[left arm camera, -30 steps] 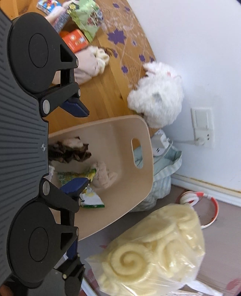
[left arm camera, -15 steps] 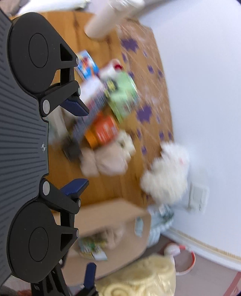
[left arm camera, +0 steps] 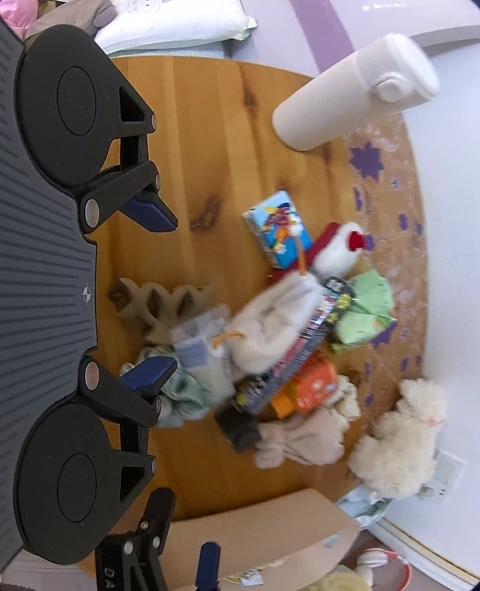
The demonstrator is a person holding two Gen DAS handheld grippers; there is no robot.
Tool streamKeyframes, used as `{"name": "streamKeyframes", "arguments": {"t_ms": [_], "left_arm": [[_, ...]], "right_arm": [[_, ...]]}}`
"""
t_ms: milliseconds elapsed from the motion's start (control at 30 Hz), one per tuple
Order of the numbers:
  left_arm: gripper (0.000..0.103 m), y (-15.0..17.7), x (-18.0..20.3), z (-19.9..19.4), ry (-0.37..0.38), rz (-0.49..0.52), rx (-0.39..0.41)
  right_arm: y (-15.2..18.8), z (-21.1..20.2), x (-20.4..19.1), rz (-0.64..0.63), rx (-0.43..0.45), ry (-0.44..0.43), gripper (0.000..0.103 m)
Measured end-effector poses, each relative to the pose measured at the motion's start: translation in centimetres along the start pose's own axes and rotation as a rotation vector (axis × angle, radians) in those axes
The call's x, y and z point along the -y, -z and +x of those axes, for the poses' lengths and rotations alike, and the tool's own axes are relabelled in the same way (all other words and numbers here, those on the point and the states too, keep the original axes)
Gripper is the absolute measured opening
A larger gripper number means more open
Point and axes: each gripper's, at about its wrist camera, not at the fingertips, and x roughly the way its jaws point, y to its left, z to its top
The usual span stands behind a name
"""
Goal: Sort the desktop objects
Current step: 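Grasp the beige plastic hair clip with the left tool while the right tool grasps the green plaid scrunchie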
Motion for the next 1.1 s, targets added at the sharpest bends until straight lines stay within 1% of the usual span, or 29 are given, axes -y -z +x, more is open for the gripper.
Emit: {"name": "streamKeyframes", "arguments": {"t_ms": [100, 233, 400, 533, 633, 733, 767, 833, 867, 900, 933, 967, 1000, 1033, 1100], "left_arm": [[0.076, 0.4, -0.2, 1.1, 0.007, 0.024, -0.023], [0.076, 0.5, -0.5, 2.4, 0.043, 0.045, -0.064], [0.076, 0.3, -0.4, 4.6, 0.068, 0.063, -0.120], [0.076, 0.2, -0.2, 6.3, 0.074, 0.080, -0.154], [0.075, 0.1, 0.0, 7.3, 0.068, 0.102, -0.150], [0.075, -0.1, -0.1, 8.1, 0.065, 0.097, -0.152], [0.074, -0.2, 0.0, 8.1, 0.061, 0.103, -0.140], [0.072, -0.2, 0.3, 8.2, 0.049, 0.129, -0.120], [0.069, -0.2, 0.4, 8.2, 0.043, 0.138, -0.112], [0.063, -0.2, 0.6, 8.2, 0.038, 0.148, -0.103], [0.060, -0.1, 0.7, 8.2, 0.026, 0.162, -0.093], [0.054, -0.1, 0.8, 8.1, 0.032, 0.168, -0.088], [0.049, -0.2, 0.9, 8.0, 0.036, 0.169, -0.085], [0.049, -0.2, 0.9, 8.0, 0.037, 0.167, -0.085], [0.049, -0.3, 0.9, 8.0, 0.038, 0.161, -0.085]], "right_arm": [[0.2, 1.4, -1.0, 0.001, -0.026, -0.004, 0.103], [0.7, 3.1, -2.4, -0.023, -0.058, -0.017, 0.103], [1.5, 5.0, -3.9, -0.066, -0.094, -0.028, 0.100], [1.4, 6.7, -4.5, -0.052, -0.114, -0.034, 0.098], [1.1, 7.8, -5.0, -0.047, -0.117, -0.026, 0.095], [1.0, 8.7, -5.4, -0.053, -0.116, -0.022, 0.089], [1.0, 8.9, -5.5, -0.050, -0.112, -0.023, 0.090], [1.0, 8.9, -5.7, -0.074, -0.095, -0.013, 0.087], [0.9, 8.9, -5.8, -0.085, -0.085, -0.012, 0.082], [0.9, 8.8, -5.7, -0.094, -0.074, -0.017, 0.070], [0.8, 8.7, -5.7, -0.099, -0.065, -0.023, 0.066], [0.8, 8.5, -5.6, -0.104, -0.059, -0.024, 0.059], [0.7, 8.5, -5.5, -0.106, -0.058, -0.024, 0.055], [0.7, 8.4, -5.4, -0.107, -0.057, -0.025, 0.053], [0.6, 8.4, -5.2, -0.110, -0.053, -0.026, 0.044]]}}
